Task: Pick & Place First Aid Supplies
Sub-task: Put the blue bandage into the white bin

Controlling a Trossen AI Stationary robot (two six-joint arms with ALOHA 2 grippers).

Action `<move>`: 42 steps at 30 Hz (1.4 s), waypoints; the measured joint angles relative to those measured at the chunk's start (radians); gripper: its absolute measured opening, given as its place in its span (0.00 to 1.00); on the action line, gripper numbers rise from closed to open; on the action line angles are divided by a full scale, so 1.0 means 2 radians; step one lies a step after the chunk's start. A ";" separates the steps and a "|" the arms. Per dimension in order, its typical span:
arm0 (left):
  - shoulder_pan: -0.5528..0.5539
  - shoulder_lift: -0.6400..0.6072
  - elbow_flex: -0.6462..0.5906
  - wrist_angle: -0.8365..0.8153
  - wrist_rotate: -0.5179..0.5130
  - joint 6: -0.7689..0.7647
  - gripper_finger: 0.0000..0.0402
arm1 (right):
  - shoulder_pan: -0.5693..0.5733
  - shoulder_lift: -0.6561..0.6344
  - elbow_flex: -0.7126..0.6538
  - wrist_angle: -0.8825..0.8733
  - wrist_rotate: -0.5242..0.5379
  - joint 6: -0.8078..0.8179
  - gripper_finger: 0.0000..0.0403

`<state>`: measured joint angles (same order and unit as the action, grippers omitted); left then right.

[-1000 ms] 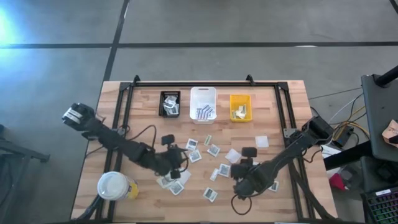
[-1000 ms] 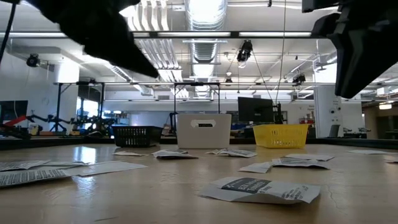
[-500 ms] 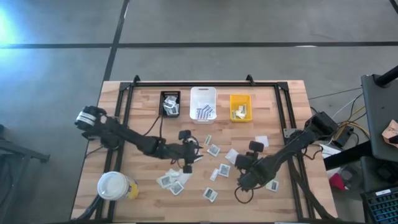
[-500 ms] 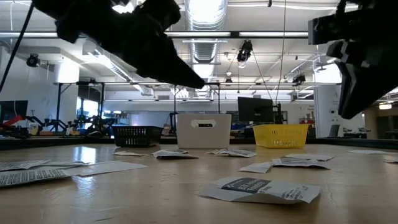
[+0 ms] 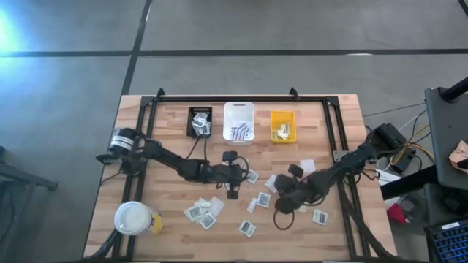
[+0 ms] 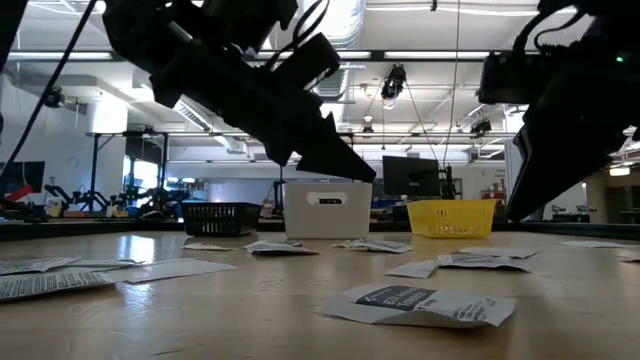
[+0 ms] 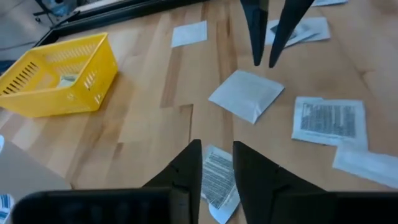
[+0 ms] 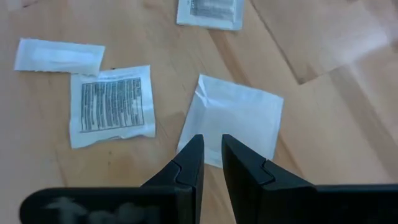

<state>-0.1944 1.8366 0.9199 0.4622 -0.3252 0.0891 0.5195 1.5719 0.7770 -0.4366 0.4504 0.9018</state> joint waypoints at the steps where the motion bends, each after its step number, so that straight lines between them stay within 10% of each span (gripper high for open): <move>1: 0.001 0.000 0.000 -0.001 0.000 0.000 0.18 | -0.003 0.000 -0.004 0.004 -0.004 0.002 0.13; 7: 0.004 -0.002 0.000 0.001 0.020 -0.010 0.02 | -0.015 0.010 -0.016 0.005 -0.007 0.031 0.13; 22: 0.000 -0.002 -0.005 -0.004 0.137 -0.011 0.00 | -0.038 0.063 -0.013 0.092 -0.013 0.042 0.13; 42: 0.001 0.090 0.031 0.079 0.110 -0.061 0.00 | -0.065 0.073 -0.008 0.148 -0.036 0.007 0.13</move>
<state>-0.1928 2.0176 0.9824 0.6193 -0.1058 -0.0328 0.3889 1.7175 0.7609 -0.1399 0.3793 0.9163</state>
